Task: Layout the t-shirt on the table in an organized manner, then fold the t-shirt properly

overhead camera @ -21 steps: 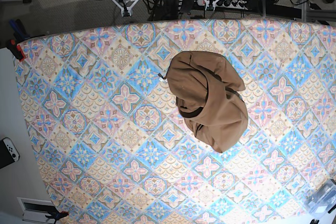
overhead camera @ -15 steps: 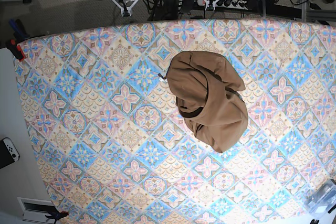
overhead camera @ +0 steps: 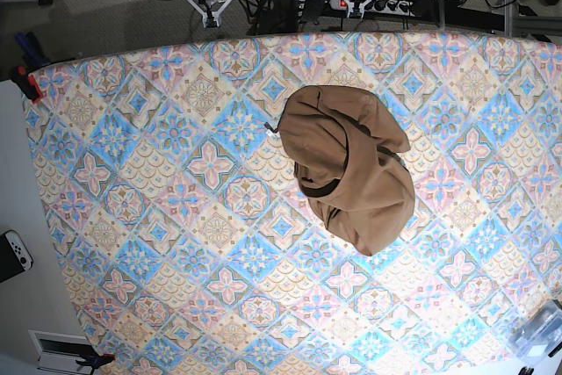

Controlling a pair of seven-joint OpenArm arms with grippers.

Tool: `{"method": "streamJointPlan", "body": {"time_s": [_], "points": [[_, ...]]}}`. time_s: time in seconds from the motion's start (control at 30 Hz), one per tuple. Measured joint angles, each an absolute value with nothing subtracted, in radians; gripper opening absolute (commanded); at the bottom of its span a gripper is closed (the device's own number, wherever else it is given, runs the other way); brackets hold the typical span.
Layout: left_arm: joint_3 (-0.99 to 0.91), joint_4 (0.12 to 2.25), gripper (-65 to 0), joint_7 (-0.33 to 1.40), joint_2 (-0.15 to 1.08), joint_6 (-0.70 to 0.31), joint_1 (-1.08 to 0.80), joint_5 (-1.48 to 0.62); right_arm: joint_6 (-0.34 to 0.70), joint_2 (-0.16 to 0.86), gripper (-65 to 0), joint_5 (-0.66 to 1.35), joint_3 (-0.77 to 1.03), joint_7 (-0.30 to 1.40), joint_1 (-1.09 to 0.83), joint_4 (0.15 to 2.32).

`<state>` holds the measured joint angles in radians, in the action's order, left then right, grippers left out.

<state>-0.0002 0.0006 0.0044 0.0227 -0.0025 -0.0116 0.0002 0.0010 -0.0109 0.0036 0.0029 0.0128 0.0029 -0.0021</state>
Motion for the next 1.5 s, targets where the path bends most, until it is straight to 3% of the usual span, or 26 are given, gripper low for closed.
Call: {"method": "streamJointPlan", "body": {"time_s": [0.9, 1.07, 1.23, 1.5], "points": [[0.000, 0.001, -65.0, 0.004, 0.036, -0.003, -0.019, 0.000, 0.001, -0.010, -65.0, 0.004, 0.006, 0.010, 0.002, -0.002], [-0.001, 0.004, -65.0, -0.026, 0.067, -0.003, -0.043, -0.001, 0.008, 0.029, -65.0, 0.002, 0.124, -0.001, -0.001, -0.002], [-0.003, 0.002, -65.0, -0.292, 0.106, -0.003, -0.127, -0.002, -0.005, 0.101, -65.0, 0.014, 0.238, -0.217, -0.072, 0.007], [-0.083, 0.002, -65.0, -0.912, 0.117, 0.000, -0.307, -0.044, 0.009, 0.069, -65.0, -0.004, 0.253, -0.680, -0.239, -0.002]]}}
